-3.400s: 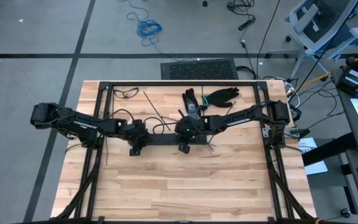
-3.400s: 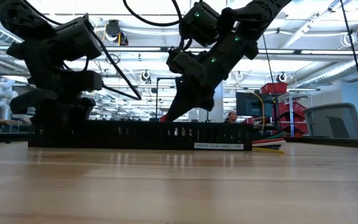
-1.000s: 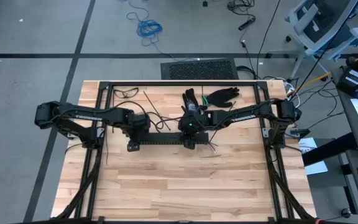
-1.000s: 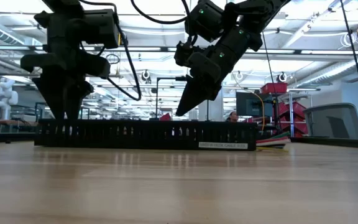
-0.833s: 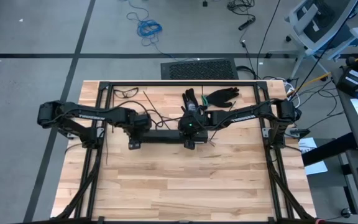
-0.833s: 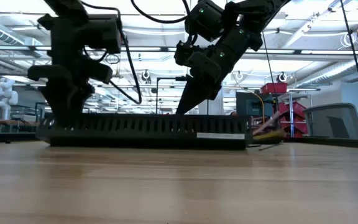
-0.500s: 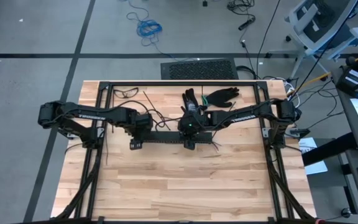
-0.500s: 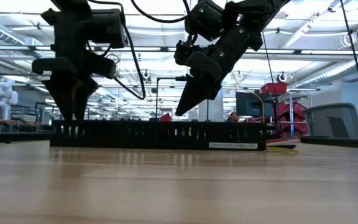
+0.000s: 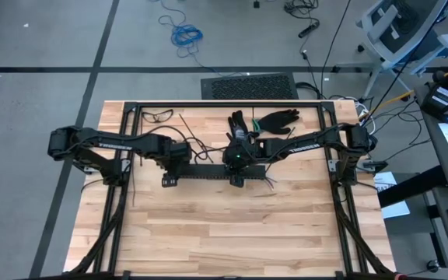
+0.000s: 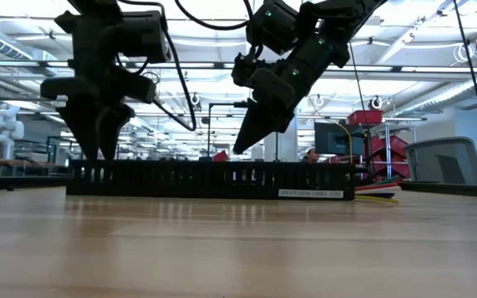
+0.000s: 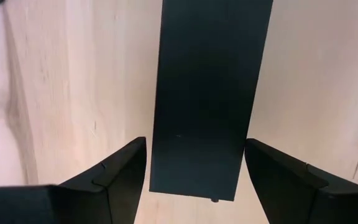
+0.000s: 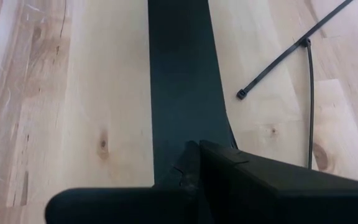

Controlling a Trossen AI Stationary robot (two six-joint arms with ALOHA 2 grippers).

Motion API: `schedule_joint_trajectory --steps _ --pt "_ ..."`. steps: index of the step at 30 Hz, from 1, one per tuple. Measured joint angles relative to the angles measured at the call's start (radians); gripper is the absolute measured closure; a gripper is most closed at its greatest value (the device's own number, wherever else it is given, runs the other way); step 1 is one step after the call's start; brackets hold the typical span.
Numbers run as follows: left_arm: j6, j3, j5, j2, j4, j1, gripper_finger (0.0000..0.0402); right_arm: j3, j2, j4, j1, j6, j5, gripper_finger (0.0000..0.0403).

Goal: Ziptie cables
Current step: Close the black cable duct

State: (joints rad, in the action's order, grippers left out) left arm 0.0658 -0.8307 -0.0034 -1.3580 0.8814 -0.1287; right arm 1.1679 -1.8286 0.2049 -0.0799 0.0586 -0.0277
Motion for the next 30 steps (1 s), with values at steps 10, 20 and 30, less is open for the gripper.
schedule_joint_trajectory --steps 10,20,30 --pt "-0.005 0.002 -0.021 -0.004 0.0 0.0 0.0136 0.0 0.0 -0.029 0.0 0.0 0.0 0.0403" --pt "0.001 0.003 -0.005 -0.004 -0.078 -0.001 0.0136 0.0 0.0 -0.064 0.004 0.006 -0.001 0.0403" --pt "0.066 0.004 0.008 -0.135 -0.091 -0.028 0.0136 0.0 0.0 -0.063 0.004 0.007 -0.005 0.0403"
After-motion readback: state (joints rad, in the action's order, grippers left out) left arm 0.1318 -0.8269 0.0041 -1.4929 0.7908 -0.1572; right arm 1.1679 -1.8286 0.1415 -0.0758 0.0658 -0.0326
